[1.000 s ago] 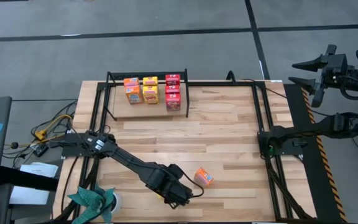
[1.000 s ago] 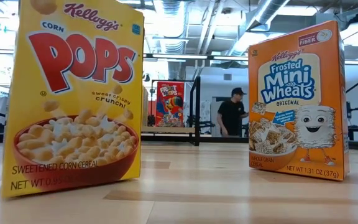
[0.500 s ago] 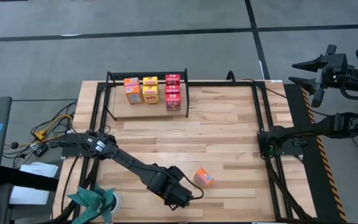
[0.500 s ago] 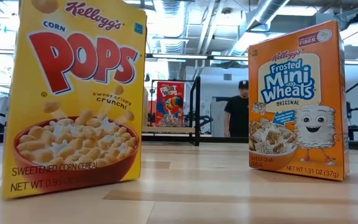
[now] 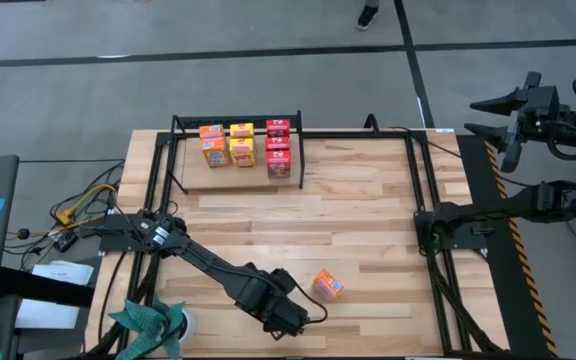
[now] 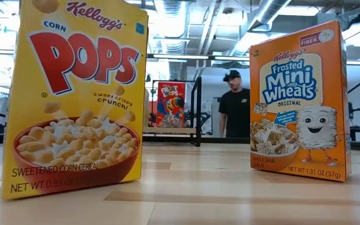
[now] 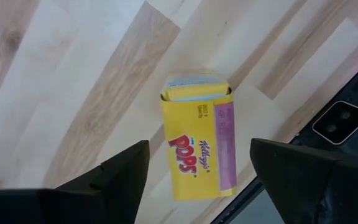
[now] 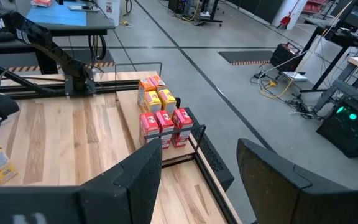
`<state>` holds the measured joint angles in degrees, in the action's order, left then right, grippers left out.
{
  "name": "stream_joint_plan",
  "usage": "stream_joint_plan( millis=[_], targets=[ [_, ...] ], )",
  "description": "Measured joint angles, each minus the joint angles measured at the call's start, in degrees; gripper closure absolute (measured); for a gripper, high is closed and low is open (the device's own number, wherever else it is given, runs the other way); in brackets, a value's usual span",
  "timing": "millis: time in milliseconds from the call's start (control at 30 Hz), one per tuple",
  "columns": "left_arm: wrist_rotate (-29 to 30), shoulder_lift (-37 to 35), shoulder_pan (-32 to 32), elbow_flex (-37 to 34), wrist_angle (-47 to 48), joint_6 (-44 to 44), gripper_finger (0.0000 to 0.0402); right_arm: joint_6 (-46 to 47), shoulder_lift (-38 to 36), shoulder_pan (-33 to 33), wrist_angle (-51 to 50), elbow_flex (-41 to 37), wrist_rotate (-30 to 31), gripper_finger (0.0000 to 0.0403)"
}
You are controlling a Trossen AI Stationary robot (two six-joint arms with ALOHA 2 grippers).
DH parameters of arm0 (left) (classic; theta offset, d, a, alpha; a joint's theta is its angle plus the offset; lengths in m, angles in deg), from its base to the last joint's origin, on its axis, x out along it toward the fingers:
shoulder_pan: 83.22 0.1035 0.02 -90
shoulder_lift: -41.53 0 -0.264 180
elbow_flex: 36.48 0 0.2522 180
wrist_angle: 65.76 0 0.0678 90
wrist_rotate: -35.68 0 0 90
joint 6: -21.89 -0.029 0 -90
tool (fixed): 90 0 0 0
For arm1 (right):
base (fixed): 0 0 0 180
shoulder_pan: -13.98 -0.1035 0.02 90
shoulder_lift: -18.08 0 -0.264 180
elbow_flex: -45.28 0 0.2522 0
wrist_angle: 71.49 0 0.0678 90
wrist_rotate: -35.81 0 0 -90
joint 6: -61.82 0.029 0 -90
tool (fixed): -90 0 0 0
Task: Stack cereal on shelf
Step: Put the yellow cereal box on the shelf aligned with the other yellow cereal box
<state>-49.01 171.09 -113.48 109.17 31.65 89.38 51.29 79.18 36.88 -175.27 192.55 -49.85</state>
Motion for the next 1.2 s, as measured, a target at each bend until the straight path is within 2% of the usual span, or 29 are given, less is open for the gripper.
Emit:
stream_joint_plan(
  millis=[167, 533, 800, 967, 1200],
  targets=[
    [-0.05, 0.01, 0.04, 0.00, -0.05, -0.56, 0.0127, 0.00, 0.00, 0.00, 0.00, 0.00, 0.00, 0.0171],
    [0.03, 0.00, 0.04, 0.00, 0.05, -0.38, 0.0066, 0.00, 0.00, 0.00, 0.00, 0.00, 0.00, 0.0171],
    [0.08, 0.00, -0.10, 0.00, 0.95, 0.73, 0.0067, -0.02, 0.00, 0.00, 0.00, 0.00, 0.00, 0.0171],
    [-2.26, 0.11, -0.24, -3.21, -2.32, 1.20, 0.0077, -0.02, 0.00, 0.00, 0.00, 0.02, 0.00, 0.0171],
    [-0.75, -0.09, -0.55, -3.21, -2.11, -0.36, 0.0082, 0.00, 0.00, -0.01, 0.00, 0.02, 0.00, 0.0171]
  ],
)
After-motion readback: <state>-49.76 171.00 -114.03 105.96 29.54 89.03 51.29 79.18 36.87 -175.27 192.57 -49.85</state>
